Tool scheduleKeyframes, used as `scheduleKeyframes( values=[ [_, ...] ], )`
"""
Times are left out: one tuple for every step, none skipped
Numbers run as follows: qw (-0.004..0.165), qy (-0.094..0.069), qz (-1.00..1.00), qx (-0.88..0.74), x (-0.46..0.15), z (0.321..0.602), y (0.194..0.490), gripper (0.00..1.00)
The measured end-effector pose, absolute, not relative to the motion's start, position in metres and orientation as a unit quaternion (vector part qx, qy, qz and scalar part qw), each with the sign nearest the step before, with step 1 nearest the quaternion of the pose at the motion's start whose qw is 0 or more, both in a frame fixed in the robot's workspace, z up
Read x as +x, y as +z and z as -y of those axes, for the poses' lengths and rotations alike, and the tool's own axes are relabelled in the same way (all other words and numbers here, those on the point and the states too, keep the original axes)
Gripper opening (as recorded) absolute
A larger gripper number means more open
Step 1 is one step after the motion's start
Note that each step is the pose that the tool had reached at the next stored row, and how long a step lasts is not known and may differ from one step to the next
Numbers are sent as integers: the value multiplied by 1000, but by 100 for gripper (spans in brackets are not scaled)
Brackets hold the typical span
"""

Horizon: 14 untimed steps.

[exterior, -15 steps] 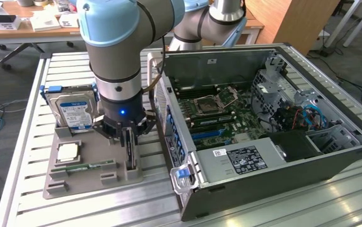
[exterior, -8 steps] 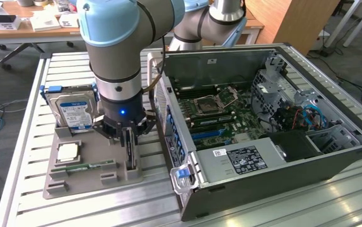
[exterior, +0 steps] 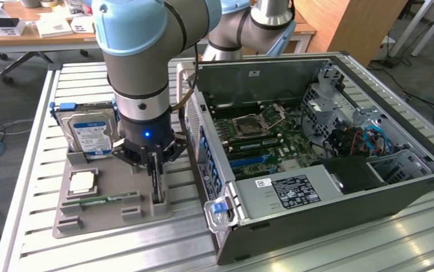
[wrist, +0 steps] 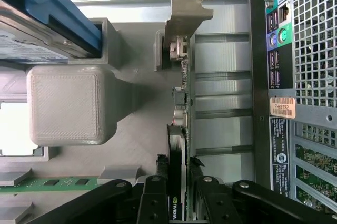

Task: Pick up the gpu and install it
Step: 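Pick up the gpu and move the gpu toward the slot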

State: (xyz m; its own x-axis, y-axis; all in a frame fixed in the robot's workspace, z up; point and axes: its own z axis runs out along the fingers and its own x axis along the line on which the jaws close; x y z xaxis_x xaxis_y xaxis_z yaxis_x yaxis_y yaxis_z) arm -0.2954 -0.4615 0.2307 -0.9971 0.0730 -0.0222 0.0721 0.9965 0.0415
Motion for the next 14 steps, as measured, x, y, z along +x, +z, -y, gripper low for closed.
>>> scheduleKeyframes(
  values=[
    [12,20,-999,36,-295,461,231,26],
    [12,20,-999,36,-295,461,231,26],
    [12,20,-999,36,-295,461,231,26],
    [12,20,-999,36,-295,461,231,26],
    [12,20,-999,36,-295,461,231,26],
    [12,20,-999,36,-295,461,231,26],
    [12,20,-999,36,-295,461,231,26],
    [12,20,-999,36,-295,461,231,26],
    [12,20,-999,36,-295,461,231,26],
    [12,20,-999,36,-295,461,231,26],
    [12,20,-999,35,-295,461,231,26],
    [12,21,-999,31,-295,461,231,26],
    [12,21,-999,25,-295,461,231,26],
    [12,21,-1000,19,-295,461,231,26]
  ],
)
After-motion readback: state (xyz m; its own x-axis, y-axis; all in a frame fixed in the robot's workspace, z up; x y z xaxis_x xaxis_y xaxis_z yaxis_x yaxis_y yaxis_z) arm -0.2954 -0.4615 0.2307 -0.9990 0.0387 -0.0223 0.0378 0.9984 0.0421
